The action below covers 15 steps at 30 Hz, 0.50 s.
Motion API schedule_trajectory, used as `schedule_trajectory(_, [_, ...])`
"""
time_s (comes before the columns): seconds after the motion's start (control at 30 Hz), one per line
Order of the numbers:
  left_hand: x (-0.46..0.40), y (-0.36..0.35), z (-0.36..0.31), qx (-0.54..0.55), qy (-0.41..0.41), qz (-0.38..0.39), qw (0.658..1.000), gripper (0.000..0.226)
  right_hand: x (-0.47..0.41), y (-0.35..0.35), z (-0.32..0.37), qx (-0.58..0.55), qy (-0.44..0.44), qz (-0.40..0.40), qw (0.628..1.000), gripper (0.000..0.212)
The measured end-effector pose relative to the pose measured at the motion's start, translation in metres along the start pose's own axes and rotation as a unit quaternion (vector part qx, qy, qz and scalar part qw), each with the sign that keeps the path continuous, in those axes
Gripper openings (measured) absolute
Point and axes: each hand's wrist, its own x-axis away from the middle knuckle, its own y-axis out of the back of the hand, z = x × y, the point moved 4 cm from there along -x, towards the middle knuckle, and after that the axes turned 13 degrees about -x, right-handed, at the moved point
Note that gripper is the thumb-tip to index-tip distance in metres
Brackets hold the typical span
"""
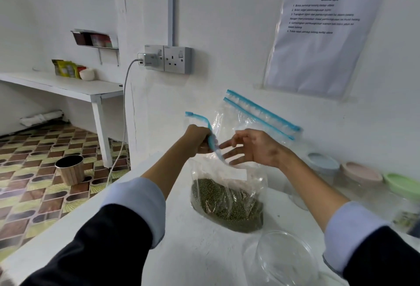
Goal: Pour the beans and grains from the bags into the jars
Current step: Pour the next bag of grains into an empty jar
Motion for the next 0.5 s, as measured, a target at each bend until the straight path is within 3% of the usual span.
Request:
schedule_trajectory(0.13, [0.000,0.003,0.007,-0.010,-0.012,0.043,0.999,0.013,-0.017,-0.012,0.001,0.098,-0.017,-0.090,0.991,0.051])
schedule_trajectory(0.27, [0.005,0.000,0.009,0.000,-0.068,0.116,0.991,0.014,-0.030,-0.029,0.003,0.201,-0.030,-0.100,0.974,0.066])
schedule_trajectory(0.4, [0.011,0.002,0.013,-0.022,-0.071,0.145,0.987,0.021,-0.035,-0.040,0.000,0.238,-0.035,-0.070,0.968,0.053])
schedule_trajectory(0.5, [0.012,0.006,0.017,-0.034,-0.066,0.103,0.992,0.016,-0.035,-0.042,0.000,0.223,-0.028,-0.061,0.972,0.037])
